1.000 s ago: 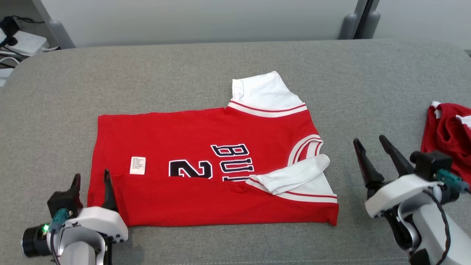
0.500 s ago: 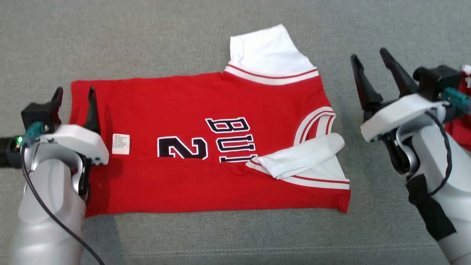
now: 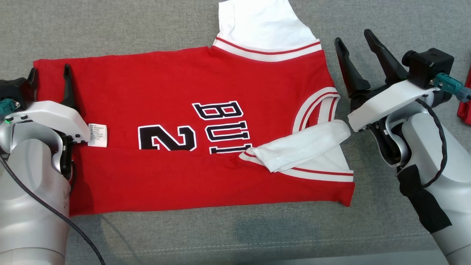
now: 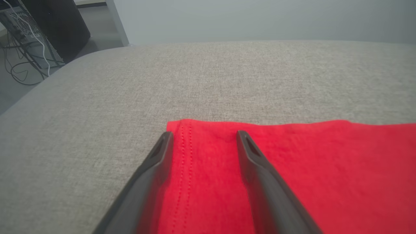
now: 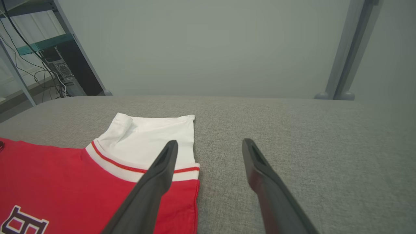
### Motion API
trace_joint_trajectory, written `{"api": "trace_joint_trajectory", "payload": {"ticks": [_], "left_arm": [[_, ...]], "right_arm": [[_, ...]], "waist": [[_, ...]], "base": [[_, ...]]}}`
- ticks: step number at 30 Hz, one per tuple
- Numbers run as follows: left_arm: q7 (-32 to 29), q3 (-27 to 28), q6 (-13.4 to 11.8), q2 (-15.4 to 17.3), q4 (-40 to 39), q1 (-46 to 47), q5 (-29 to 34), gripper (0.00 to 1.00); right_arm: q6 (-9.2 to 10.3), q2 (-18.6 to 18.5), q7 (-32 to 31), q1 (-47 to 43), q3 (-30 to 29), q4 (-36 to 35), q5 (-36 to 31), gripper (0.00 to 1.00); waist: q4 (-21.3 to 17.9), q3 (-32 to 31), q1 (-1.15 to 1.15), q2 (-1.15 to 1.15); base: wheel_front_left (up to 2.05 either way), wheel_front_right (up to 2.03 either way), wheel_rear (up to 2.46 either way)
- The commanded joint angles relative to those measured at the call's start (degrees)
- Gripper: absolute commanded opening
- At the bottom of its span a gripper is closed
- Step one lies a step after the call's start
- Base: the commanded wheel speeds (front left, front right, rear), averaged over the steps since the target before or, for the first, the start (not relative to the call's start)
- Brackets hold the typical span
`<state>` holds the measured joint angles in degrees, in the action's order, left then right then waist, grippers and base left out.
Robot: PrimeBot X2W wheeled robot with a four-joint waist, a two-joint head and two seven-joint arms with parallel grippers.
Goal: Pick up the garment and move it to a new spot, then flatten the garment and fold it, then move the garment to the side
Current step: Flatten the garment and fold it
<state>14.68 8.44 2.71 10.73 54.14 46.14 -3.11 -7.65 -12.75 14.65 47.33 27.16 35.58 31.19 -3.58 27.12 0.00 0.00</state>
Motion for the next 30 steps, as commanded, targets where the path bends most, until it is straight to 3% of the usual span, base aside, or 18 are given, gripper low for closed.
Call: {"api": "trace_joint_trajectory", "payload": {"ticks": [1, 19, 21, 23, 24, 30], "left_arm": [[0.3, 1.7, 0.0, 3.1, -0.3, 1.3, -1.1, 1.00], [0.3, 3.7, 1.6, 4.7, 5.6, 5.9, -5.3, 1.00], [0.3, 3.6, 1.9, 4.9, 6.3, 6.2, -5.6, 0.93], [0.3, 3.4, 2.3, 4.8, 6.7, 6.1, -5.8, 0.94], [0.3, 3.2, 2.5, 4.5, 7.1, 5.9, -5.9, 1.00], [0.3, 2.9, 3.2, 3.8, 8.8, 5.2, -6.7, 1.00]], "right_arm": [[0.16, 0.0, 0.3, -1.7, 0.6, -1.8, 0.1, 1.00], [0.16, -0.6, 0.3, -1.8, 1.1, -4.8, 0.6, 1.00], [0.16, -0.8, 0.3, -1.6, 0.8, -5.1, 0.6, 1.00], [0.16, -0.9, 0.3, -1.5, 0.6, -5.4, 0.7, 1.00], [0.16, -1.0, 0.3, -1.5, 0.5, -5.5, 0.6, 1.00], [0.16, -1.2, 0.3, -1.6, 0.3, -5.7, 0.4, 1.00]], "waist": [[-0.2, 0.3, 0.00, 0.00], [-0.6, 2.9, 0.00, 0.00], [-0.6, 2.9, 0.00, 0.00], [-0.4, 2.8, 0.00, 0.00], [-0.3, 2.7, 0.00, 0.00], [0.4, 2.1, 0.00, 0.00]], "base": [[0.00, 0.00, 0.00], [0.00, 0.00, 0.00], [0.00, 0.00, 0.00], [0.00, 0.00, 0.00], [0.00, 0.00, 0.00], [0.00, 0.00, 0.00]]}}
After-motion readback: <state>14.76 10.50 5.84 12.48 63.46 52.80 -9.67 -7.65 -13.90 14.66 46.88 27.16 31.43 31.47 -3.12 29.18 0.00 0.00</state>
